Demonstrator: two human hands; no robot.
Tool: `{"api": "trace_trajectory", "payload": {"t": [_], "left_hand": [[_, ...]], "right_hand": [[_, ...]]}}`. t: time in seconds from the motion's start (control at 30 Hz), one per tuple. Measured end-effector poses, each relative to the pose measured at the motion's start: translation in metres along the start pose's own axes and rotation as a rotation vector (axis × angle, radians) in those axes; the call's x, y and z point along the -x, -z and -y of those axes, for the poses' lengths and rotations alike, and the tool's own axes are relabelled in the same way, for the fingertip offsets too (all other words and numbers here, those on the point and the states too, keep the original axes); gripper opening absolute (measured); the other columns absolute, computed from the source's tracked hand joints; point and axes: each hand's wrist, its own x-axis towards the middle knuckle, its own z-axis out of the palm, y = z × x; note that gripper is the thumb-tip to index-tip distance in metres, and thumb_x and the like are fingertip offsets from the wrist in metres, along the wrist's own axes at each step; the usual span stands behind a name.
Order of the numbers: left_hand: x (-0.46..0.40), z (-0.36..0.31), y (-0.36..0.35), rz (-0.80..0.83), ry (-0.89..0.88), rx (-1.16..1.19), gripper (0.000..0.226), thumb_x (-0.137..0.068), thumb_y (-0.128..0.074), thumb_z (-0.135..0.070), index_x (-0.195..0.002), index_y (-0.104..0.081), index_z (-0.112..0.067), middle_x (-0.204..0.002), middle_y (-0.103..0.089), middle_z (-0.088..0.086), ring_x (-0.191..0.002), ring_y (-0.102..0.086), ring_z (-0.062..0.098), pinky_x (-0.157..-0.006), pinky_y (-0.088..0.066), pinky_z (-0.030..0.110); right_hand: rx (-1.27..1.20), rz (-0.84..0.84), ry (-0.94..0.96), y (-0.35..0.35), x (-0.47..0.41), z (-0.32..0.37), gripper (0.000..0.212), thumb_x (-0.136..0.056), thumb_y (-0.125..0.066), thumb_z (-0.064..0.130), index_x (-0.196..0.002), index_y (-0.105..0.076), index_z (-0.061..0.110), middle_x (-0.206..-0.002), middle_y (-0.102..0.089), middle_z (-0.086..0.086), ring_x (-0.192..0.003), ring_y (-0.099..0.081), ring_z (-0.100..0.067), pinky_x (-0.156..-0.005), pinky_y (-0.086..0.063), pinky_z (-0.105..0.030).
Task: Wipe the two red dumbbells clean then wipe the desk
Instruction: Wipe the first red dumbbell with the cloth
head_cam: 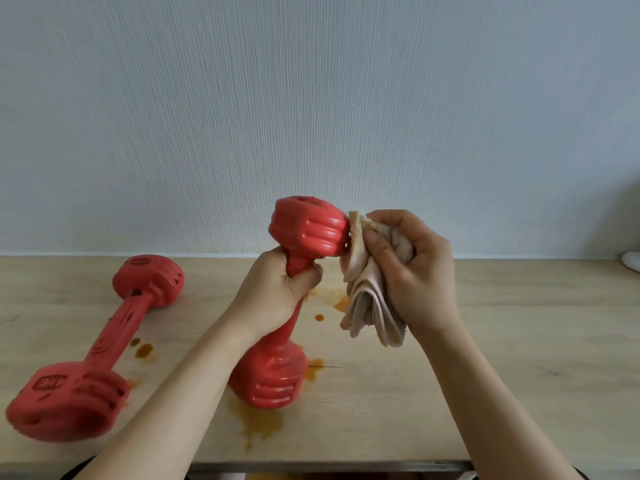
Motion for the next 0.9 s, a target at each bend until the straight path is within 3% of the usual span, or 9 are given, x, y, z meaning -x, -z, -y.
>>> {"api": "trace_trajectory", "payload": {"t": [0.13,0.23,0.37,0.67,0.8,0.9], "left_hand": [[0.002,0.001,0.000,0.000,-0.096,-0.143,0.031,-0.083,-0.062,-0.011,-0.059,-0.043,-0.014,-0.048,-0.040,-0.008,-0.044,-0.038,0.004,-0.046,-0.030,0.016],[0.005,0.000,-0.001,0.029,-0.118,-0.182,0.031,-0.082,-0.061,-0.010,-0.059,-0.040,-0.014,-0.046,-0.037,-0.010,-0.044,-0.037,0.004,-0.045,-0.029,0.016],[0.010,-0.006,-0.009,0.086,-0.147,-0.249,0.034,-0.079,-0.058,-0.007,-0.056,-0.037,-0.021,-0.043,-0.042,-0.010,-0.044,-0.041,0.002,-0.043,-0.029,0.014],[0.012,-0.008,-0.009,0.089,-0.098,-0.259,0.032,-0.081,-0.059,-0.009,-0.056,-0.039,-0.017,-0.048,-0.040,-0.010,-0.045,-0.043,0.001,-0.044,-0.030,0.014],[0.014,-0.008,-0.013,0.125,-0.067,-0.283,0.015,-0.078,-0.059,-0.015,-0.071,-0.054,-0.004,-0.068,-0.063,0.012,-0.062,-0.058,0.020,-0.059,-0.044,0.039],[0.016,-0.008,-0.015,0.120,-0.058,-0.333,0.018,-0.077,-0.060,-0.018,-0.064,-0.048,-0.015,-0.058,-0.054,-0.001,-0.053,-0.048,0.012,-0.053,-0.036,0.030]], "right_hand": [[0.200,0.013,0.144,0.005,-0.002,0.007,0.016,-0.089,-0.057,0.011,-0.093,-0.066,0.024,-0.093,-0.062,0.009,-0.086,-0.060,-0.002,-0.076,-0.045,-0.015],[0.333,0.072,0.222,0.010,-0.003,0.014,0.017,-0.090,-0.053,0.019,-0.098,-0.069,0.018,-0.095,-0.059,0.006,-0.086,-0.059,-0.005,-0.075,-0.050,-0.030],[0.494,0.164,0.224,0.017,-0.012,0.029,0.019,-0.088,-0.052,0.025,-0.094,-0.069,0.026,-0.095,-0.058,0.009,-0.087,-0.060,-0.013,-0.071,-0.051,-0.043],[0.558,0.274,0.153,0.015,-0.025,0.035,0.018,-0.088,-0.052,0.027,-0.092,-0.069,0.026,-0.092,-0.060,0.009,-0.083,-0.061,-0.015,-0.073,-0.050,-0.044],[0.554,0.313,0.132,0.030,-0.014,0.036,0.017,-0.084,-0.054,0.028,-0.087,-0.071,0.025,-0.088,-0.063,0.008,-0.081,-0.062,-0.016,-0.070,-0.051,-0.045],[0.569,0.361,0.104,0.040,-0.011,0.039,0.012,-0.086,-0.062,0.017,-0.085,-0.072,0.024,-0.087,-0.065,0.008,-0.081,-0.063,-0.015,-0.071,-0.052,-0.044]]}}
